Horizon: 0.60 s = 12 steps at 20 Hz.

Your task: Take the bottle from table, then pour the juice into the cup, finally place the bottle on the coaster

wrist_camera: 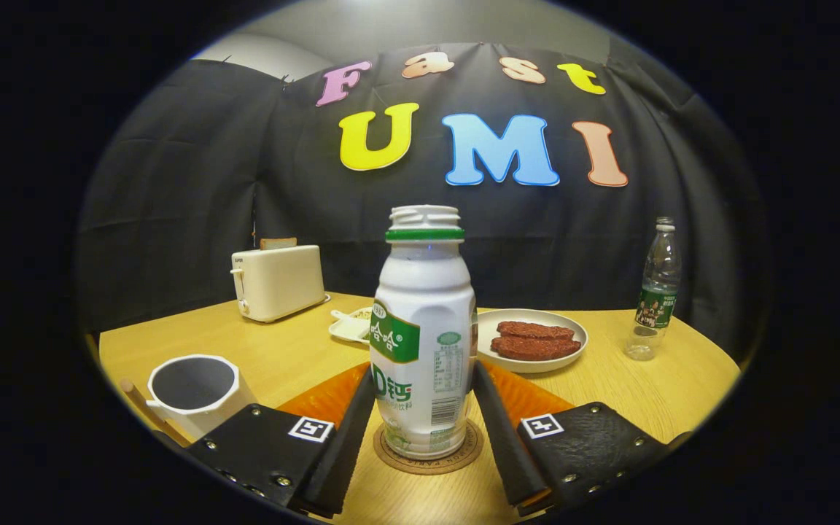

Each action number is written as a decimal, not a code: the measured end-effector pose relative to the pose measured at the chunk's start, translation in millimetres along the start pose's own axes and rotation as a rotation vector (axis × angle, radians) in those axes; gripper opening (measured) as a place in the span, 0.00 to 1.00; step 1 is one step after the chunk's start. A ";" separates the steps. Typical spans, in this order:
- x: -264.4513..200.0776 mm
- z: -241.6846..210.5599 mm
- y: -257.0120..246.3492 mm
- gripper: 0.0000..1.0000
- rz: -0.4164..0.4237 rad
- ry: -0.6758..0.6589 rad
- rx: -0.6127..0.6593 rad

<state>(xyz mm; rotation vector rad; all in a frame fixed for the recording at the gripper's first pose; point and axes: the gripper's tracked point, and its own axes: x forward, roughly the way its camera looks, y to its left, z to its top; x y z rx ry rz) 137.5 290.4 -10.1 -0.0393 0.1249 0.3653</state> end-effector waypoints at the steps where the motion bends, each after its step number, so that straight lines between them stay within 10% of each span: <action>1: -1.3 3.3 -0.5 0.79 -0.007 -0.013 -0.008; 12: -9.2 16.2 -2.3 0.79 -0.022 -0.063 -0.017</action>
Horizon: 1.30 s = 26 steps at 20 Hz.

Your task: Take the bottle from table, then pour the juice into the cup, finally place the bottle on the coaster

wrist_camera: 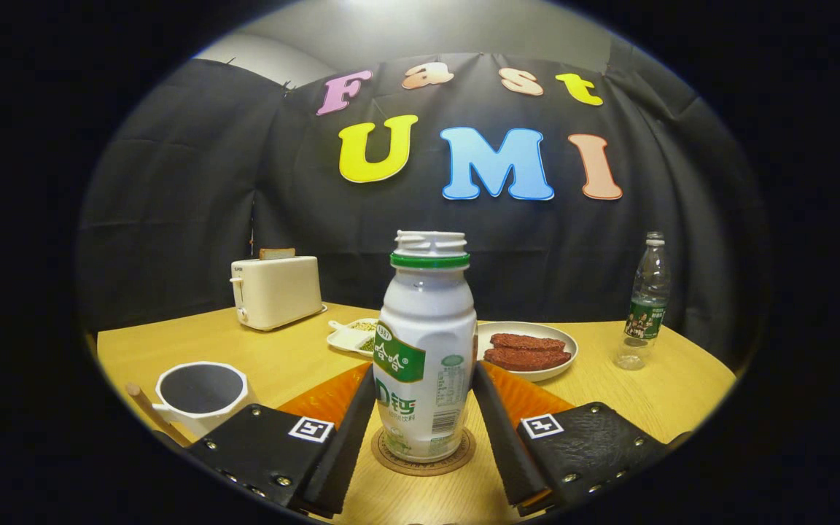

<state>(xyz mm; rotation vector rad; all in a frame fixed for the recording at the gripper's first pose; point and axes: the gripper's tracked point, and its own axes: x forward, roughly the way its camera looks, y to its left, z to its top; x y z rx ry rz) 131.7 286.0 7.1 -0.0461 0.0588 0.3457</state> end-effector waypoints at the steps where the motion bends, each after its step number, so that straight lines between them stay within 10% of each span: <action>1: -0.3 1.8 0.2 0.78 0.000 -0.005 -0.004; 26: -53.3 76.8 -43.4 0.78 -0.139 -0.179 -0.079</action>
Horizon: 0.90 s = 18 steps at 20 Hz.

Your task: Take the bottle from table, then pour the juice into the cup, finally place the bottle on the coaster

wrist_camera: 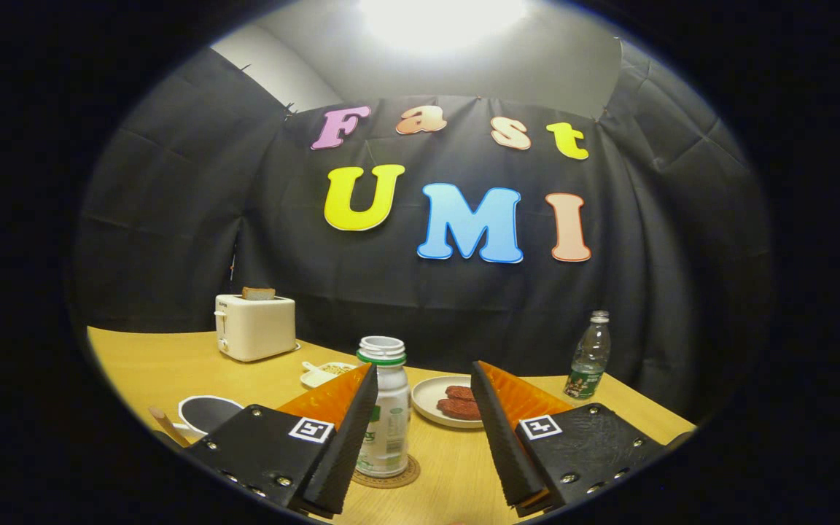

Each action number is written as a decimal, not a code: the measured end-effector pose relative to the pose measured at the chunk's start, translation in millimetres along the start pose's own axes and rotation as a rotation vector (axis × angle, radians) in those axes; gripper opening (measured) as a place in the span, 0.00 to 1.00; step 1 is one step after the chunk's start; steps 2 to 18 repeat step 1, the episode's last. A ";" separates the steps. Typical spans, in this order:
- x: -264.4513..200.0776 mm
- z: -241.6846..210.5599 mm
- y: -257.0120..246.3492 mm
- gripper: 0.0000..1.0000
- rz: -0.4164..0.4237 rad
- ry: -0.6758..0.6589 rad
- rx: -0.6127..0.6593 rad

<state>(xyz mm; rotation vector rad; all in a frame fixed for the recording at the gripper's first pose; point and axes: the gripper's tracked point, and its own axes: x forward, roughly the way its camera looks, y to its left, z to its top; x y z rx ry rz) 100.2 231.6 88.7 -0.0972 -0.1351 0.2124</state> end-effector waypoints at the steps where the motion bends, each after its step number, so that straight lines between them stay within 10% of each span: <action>1: -4.2 2.0 -10.1 0.78 -0.020 -0.005 -0.013; 18: -4.2 2.0 -10.1 0.78 -0.020 -0.005 -0.013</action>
